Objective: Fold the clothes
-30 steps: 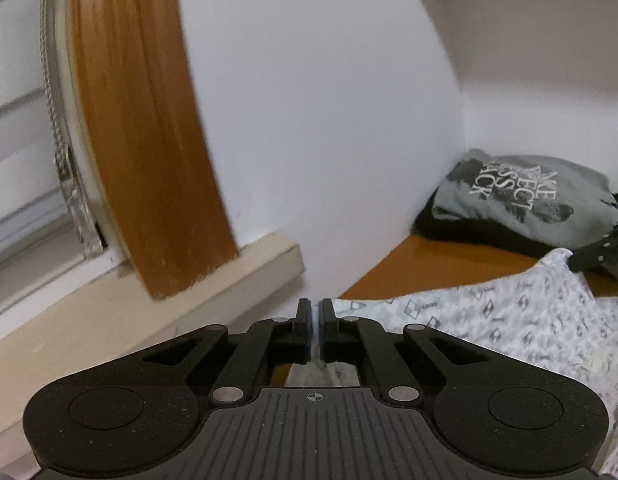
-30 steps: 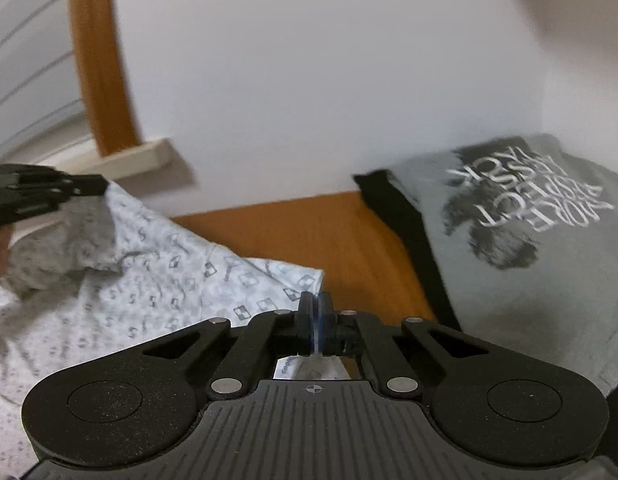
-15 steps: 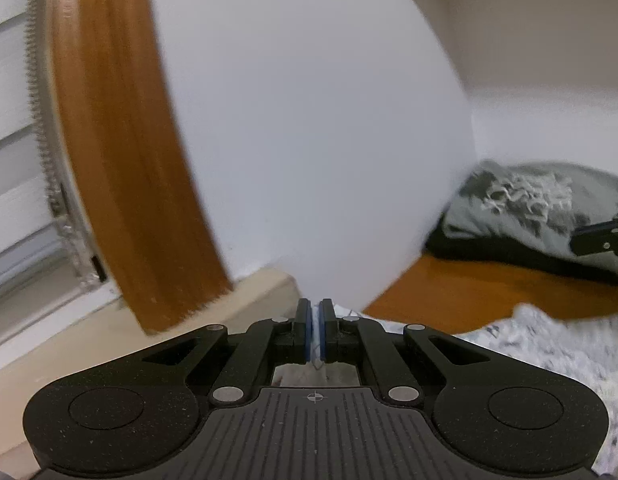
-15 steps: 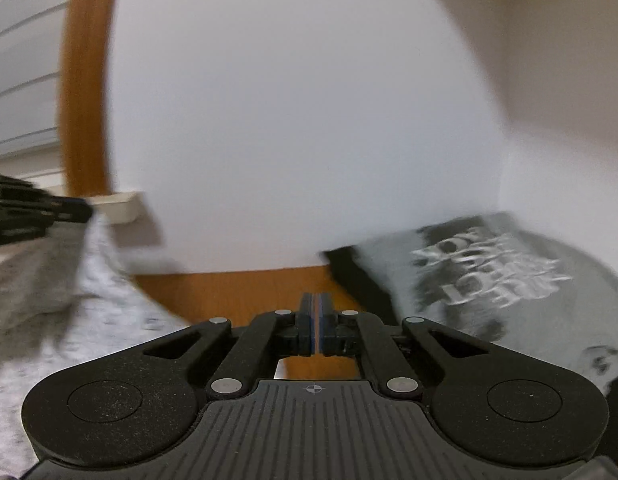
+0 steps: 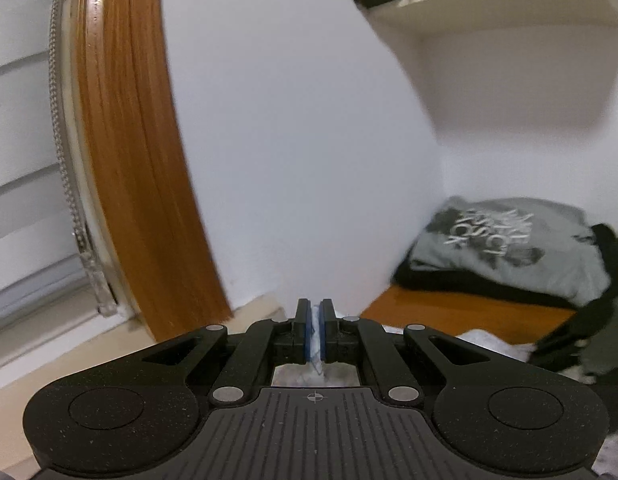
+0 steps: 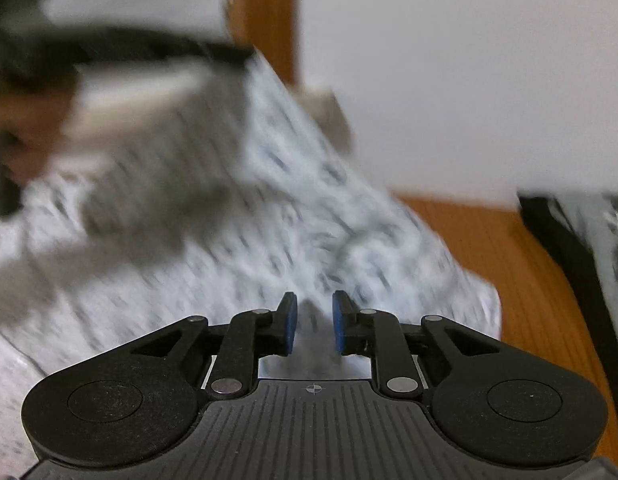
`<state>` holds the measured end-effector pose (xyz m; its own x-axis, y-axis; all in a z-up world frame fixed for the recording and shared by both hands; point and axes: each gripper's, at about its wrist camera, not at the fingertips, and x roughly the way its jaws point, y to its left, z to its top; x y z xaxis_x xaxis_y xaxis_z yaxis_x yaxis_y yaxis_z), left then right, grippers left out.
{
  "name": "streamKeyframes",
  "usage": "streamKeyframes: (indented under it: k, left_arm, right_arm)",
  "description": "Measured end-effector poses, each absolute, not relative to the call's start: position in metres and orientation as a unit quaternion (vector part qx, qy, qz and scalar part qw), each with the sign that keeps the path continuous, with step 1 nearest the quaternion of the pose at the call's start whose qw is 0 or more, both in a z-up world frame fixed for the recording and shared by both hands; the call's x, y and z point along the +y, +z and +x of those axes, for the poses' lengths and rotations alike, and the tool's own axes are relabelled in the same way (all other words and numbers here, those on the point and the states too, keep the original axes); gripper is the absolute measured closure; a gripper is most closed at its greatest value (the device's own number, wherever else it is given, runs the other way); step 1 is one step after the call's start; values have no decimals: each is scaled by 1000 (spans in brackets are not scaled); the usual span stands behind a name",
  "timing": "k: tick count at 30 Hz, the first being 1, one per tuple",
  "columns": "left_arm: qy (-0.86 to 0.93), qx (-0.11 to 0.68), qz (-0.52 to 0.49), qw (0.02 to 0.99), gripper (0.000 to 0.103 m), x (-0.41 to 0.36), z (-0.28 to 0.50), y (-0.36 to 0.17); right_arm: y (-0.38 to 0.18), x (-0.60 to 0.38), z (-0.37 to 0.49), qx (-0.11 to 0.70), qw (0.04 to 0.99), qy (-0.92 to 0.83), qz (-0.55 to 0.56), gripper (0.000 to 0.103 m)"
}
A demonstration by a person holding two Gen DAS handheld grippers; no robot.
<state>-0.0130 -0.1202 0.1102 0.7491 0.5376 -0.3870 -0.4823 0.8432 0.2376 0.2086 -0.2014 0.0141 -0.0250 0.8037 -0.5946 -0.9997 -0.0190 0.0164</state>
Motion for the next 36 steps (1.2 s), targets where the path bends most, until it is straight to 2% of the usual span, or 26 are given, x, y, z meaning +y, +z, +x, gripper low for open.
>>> streamKeyframes:
  k: [2, 4, 6, 10, 12, 13, 17, 20, 27, 36]
  left_arm:
    - [263, 237, 58, 934, 99, -126, -20, 107]
    - [252, 248, 55, 934, 99, -131, -28, 103]
    - [241, 259, 51, 934, 98, -136, -35, 100]
    - [219, 281, 45, 933, 88, -147, -50, 93]
    - [210, 291, 41, 933, 84, -152, -58, 91]
    - [218, 288, 37, 932, 78, -148, -70, 96]
    - [273, 280, 34, 920, 65, -122, -125, 115]
    - [324, 280, 26, 903, 64, -97, -172, 127]
    - [416, 287, -6, 863, 62, -52, -269, 130]
    - [480, 309, -83, 817, 62, -4, -360, 87]
  right_arm:
    - [11, -201, 215, 230, 673, 668, -220, 95]
    - [13, -203, 219, 230, 678, 665, -213, 91]
    - [21, -208, 221, 219, 691, 659, -199, 82]
    - [40, -214, 225, 197, 723, 648, -136, 77]
    - [45, -214, 223, 187, 730, 648, -116, 68]
    - [46, -213, 221, 183, 730, 649, -110, 66]
    - [40, -194, 194, 174, 716, 666, -117, 66]
    - [34, -181, 172, 170, 705, 676, -130, 66]
    - [59, -167, 124, 119, 680, 712, -127, 65]
    - [51, -110, 41, 154, 586, 774, -185, 58]
